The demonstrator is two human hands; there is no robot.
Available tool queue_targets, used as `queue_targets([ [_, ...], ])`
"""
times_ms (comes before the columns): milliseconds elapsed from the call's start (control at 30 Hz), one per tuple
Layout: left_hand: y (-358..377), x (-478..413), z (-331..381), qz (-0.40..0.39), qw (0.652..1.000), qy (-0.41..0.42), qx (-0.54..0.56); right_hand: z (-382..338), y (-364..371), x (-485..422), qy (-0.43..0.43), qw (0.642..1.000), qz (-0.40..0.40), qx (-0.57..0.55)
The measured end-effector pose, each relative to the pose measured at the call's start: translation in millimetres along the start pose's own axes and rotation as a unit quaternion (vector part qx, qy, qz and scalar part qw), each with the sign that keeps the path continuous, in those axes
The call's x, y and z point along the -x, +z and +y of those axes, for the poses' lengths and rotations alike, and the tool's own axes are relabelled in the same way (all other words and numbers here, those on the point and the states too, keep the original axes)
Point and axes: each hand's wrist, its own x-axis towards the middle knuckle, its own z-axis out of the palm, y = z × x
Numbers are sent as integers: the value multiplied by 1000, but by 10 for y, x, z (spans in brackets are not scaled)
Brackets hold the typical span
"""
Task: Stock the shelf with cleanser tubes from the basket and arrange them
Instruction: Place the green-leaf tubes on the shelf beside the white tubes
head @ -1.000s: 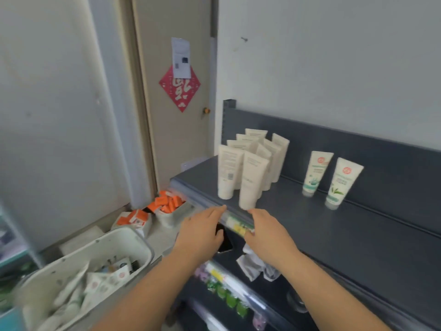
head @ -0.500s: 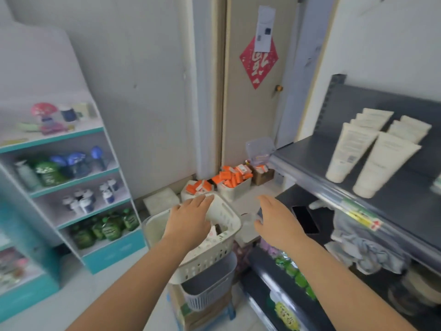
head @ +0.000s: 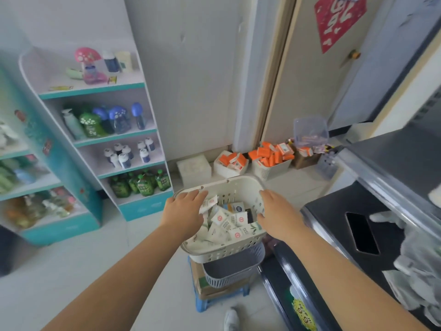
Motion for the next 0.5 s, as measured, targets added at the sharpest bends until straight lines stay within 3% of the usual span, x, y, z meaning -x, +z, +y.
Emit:
queue_targets([
  [200,381,-305,46,-84,995,-45,18,271,328,-448,-14,996,-89,-6],
  [500,985,-611,191,-174,982,-61,49,677,838,-816,30,978,-204,-24],
])
